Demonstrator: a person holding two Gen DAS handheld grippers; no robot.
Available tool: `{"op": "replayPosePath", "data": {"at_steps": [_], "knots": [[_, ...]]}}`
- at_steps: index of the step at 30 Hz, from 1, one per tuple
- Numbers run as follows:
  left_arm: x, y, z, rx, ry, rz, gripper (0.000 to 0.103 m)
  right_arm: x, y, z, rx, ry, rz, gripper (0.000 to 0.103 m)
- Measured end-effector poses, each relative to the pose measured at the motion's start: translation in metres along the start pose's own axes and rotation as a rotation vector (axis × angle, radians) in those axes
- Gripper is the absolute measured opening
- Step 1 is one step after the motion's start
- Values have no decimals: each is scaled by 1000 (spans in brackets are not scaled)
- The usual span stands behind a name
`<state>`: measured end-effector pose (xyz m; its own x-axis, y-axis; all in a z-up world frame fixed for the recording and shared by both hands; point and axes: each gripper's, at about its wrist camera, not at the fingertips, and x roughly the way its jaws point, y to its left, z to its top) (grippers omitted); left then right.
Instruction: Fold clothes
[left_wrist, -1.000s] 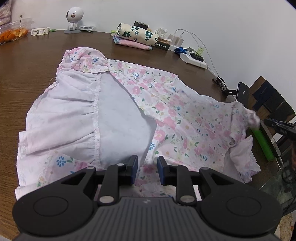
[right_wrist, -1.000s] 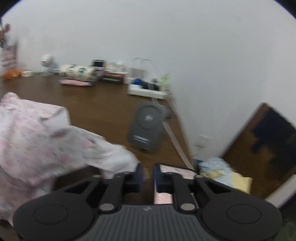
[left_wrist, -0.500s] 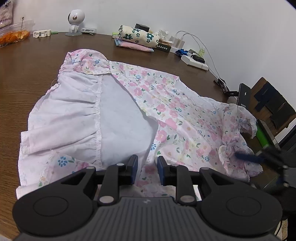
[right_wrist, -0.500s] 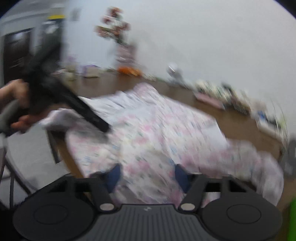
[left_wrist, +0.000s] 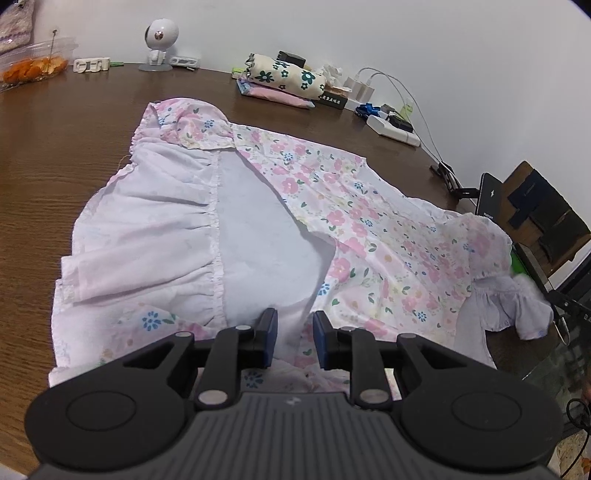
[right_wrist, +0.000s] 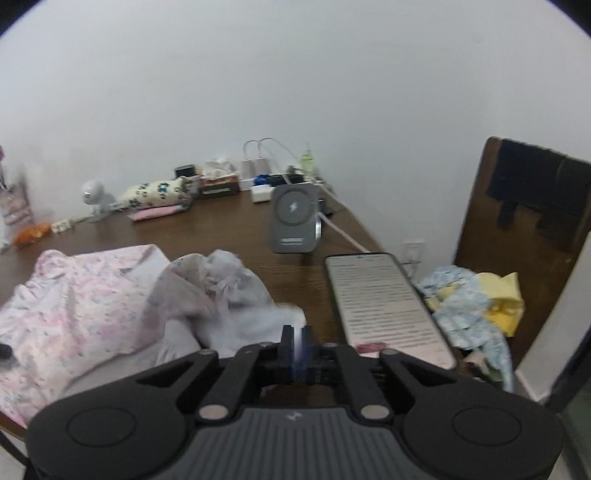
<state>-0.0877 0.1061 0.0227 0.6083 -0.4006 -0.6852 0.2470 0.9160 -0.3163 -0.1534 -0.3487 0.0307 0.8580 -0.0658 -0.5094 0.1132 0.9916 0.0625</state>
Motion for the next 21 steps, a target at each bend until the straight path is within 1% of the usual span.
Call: {"op": "replayPosePath", "data": {"at_steps": [1,2,3,4,5,6,7,8,10,11,12,13,16,17,18,20,21], "knots": [[-1,2,0,-2,-3,3,22,-4,4,0,-21,-19,-17,9],[-2,3,-1,-4,-6,6,22,-8,7,0,-41,-39,-32,16],[-3,5,-1,-5,-8,8,22,-14,11,0,-54,-60,-16,27],[-4,7,-2,-7,-11,11,22,-20,16,1,-75,-81,33,32],[-5,9,-2,-9,-14,14,22,-24,22,2,-104,-74,102,43],[-6,11,-2,-13,-16,16,20,-27,28,2,-131,-65,166,51],[-7,13,-3,-17,-18,16,18,-22,34,-1,-134,-36,182,51],[-8,15,-3,-19,-22,17,18,-17,41,-4,-137,-7,198,51],[-10,18,-5,-21,-30,17,14,-6,54,-10,-141,49,227,46],[-11,20,-6,-19,-31,19,14,3,57,-13,-134,64,209,29],[-13,22,-6,-16,-31,23,14,11,60,-16,-127,80,191,5],[-16,24,-7,-9,-27,28,14,17,60,-18,-118,101,180,4],[-23,34,-11,-6,-26,30,14,21,51,-22,-149,152,100,4],[-25,37,-11,-13,-26,26,14,22,48,-23,-174,169,51,5],[-26,40,-11,-21,-25,21,13,23,45,-22,-195,176,13,9],[-29,44,-12,-31,-25,18,13,25,45,-20,-208,182,-21,13],[-30,44,-11,-27,-26,23,13,21,49,-18,-220,169,-16,13]]}}
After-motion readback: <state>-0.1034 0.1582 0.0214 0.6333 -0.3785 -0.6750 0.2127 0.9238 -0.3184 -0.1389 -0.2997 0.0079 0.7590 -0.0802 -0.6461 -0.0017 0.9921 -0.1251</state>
